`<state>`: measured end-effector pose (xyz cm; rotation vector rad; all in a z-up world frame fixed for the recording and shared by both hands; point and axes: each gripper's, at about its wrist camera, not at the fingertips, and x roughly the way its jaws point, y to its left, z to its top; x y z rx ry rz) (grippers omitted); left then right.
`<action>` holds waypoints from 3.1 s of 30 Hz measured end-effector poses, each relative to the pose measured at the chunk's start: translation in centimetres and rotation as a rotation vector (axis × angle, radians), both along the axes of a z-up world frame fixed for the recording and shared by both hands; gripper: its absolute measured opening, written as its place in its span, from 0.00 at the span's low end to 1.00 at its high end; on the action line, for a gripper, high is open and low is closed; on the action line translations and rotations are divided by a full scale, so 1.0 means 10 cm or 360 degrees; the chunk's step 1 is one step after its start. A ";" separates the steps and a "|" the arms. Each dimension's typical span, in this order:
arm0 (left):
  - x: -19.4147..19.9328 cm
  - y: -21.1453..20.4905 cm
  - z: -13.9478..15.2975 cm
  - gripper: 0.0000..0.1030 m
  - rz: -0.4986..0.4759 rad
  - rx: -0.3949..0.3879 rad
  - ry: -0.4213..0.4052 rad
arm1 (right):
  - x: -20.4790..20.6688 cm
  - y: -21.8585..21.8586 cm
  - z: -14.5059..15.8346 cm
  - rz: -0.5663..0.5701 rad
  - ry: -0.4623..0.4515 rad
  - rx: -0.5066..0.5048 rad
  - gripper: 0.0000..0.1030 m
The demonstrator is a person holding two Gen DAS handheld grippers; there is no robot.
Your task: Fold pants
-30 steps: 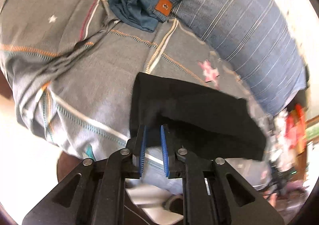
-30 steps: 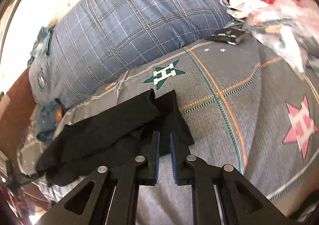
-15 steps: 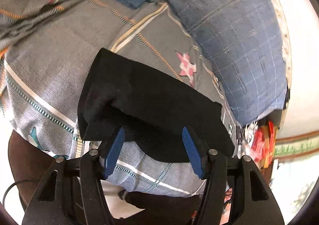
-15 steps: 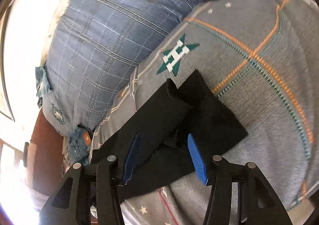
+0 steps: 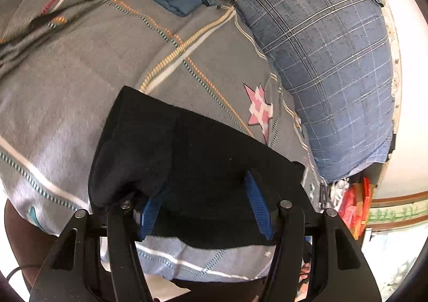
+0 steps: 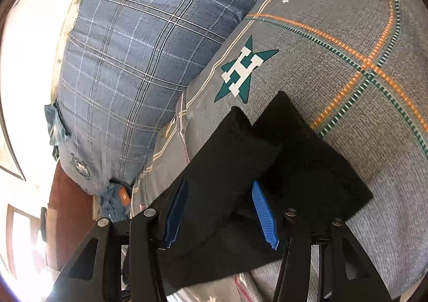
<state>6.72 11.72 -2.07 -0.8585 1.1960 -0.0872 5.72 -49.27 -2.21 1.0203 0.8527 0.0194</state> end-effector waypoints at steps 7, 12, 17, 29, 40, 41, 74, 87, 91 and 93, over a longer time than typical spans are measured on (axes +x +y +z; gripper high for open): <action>0.04 0.00 -0.06 0.55 -0.0025 0.0026 0.0003 | 0.06 0.01 -0.04 -0.0084 0.0062 0.0008 0.45; 0.18 -0.02 -0.10 0.02 -0.0041 0.0039 0.0020 | 0.14 -0.04 -0.09 -0.0128 0.0106 -0.0014 0.08; 0.31 -0.03 0.34 0.03 -0.0066 -0.0017 -0.0141 | 0.35 -0.15 0.40 -0.0098 -0.0166 0.0033 0.08; -0.21 -0.12 -0.14 0.03 -0.0180 -0.0014 0.0034 | -0.30 -0.24 0.09 -0.0030 -0.0075 -0.0092 0.08; -0.55 0.13 0.20 0.28 -0.0110 -0.0121 -0.0080 | -0.59 -0.16 0.02 0.0001 -0.0067 -0.0184 0.27; -0.59 0.13 0.18 0.37 -0.0086 -0.0138 -0.0086 | -0.66 -0.16 0.00 -0.0002 -0.0058 -0.0185 0.30; -0.43 -0.13 0.10 0.16 -0.0278 0.0223 -0.0208 | -0.92 -0.21 0.22 -0.0142 -0.0266 -0.0237 0.11; -0.66 0.37 0.13 0.21 -0.0356 0.0163 -0.0201 | -1.35 -0.41 0.16 -0.0267 -0.0044 -0.0486 0.20; -0.51 0.57 0.37 0.60 -0.0277 0.0235 -0.0323 | -1.00 -0.01 0.51 0.0014 -0.0164 -0.0595 0.24; -0.30 0.61 0.32 0.66 -0.0252 0.0249 -0.0300 | -0.67 0.40 0.58 0.0250 -0.0213 -0.0586 0.33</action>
